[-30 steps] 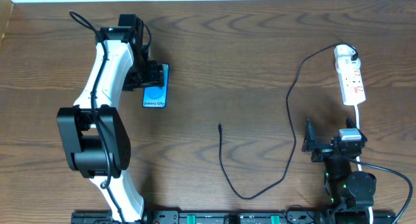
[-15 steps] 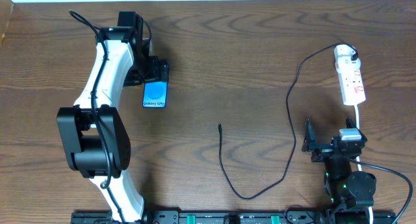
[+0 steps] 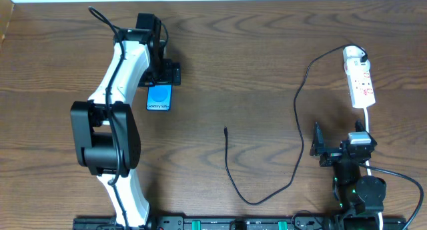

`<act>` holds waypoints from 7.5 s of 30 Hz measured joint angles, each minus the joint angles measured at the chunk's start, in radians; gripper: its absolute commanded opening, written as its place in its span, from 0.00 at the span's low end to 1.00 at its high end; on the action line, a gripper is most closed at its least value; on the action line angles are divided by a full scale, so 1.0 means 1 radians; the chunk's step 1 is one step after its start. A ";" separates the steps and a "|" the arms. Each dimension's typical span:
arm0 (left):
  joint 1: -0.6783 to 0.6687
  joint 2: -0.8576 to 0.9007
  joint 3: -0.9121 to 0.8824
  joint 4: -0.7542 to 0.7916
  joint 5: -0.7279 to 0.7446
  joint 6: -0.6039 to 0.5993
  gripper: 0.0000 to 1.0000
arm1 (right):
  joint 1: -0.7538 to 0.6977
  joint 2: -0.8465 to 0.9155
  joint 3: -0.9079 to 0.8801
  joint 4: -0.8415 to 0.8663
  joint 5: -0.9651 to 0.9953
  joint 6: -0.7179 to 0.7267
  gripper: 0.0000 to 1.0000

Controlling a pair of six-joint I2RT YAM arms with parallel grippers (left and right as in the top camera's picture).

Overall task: Plug charger to phone and switch on socket
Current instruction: 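Move the left gripper forward and down over the blue phone, then lower the left gripper and close its fingers on the phone's sides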

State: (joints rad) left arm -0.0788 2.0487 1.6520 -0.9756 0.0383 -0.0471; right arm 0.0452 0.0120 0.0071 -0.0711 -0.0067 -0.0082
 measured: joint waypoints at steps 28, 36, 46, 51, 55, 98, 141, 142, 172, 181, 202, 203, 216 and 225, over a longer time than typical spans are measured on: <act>0.026 0.109 0.000 0.069 -0.018 0.000 0.98 | 0.000 0.000 0.000 0.000 0.000 0.000 0.99; 0.041 0.109 0.000 0.080 -0.014 0.000 0.98 | 0.000 0.000 0.000 0.000 0.000 0.000 0.99; 0.040 0.109 0.000 0.095 0.027 0.000 0.98 | 0.000 0.000 0.000 0.000 0.000 0.000 0.99; 0.040 0.109 -0.006 0.105 0.031 0.000 0.98 | 0.000 0.000 0.000 0.000 0.000 0.000 0.99; 0.040 0.109 -0.009 0.108 0.031 0.000 0.98 | 0.000 0.000 0.000 0.000 0.000 0.000 0.99; 0.040 0.109 -0.092 0.198 0.030 0.042 0.98 | 0.000 0.000 0.000 0.000 0.000 0.000 0.99; 0.028 0.109 -0.097 0.208 0.023 0.082 0.99 | 0.000 0.000 0.000 0.000 0.000 0.000 0.99; 0.028 0.109 -0.097 0.208 0.023 0.082 0.99 | 0.000 0.000 0.000 0.000 0.000 0.000 0.99; 0.028 0.098 -0.123 0.229 0.026 0.082 0.99 | 0.000 0.000 0.000 0.000 0.000 0.000 0.99; 0.028 0.098 -0.123 0.229 0.025 0.082 0.91 | 0.000 0.000 0.000 0.000 0.000 0.000 0.99; 0.028 0.098 -0.123 0.227 0.025 0.082 0.81 | 0.000 0.000 0.000 0.000 0.000 0.000 0.99; 0.028 0.098 -0.123 0.227 0.024 0.082 0.81 | 0.000 0.000 0.000 0.000 0.000 0.000 0.99; 0.028 0.096 -0.123 0.226 0.023 0.088 0.65 | 0.000 0.000 0.000 0.000 0.000 0.000 0.99; 0.028 0.096 -0.123 0.226 0.023 0.089 0.47 | 0.000 0.000 0.000 0.000 0.000 0.000 0.99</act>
State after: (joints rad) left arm -0.0505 2.1448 1.5291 -0.7494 0.0612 0.0422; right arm 0.0452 0.0120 0.0071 -0.0708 -0.0067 -0.0082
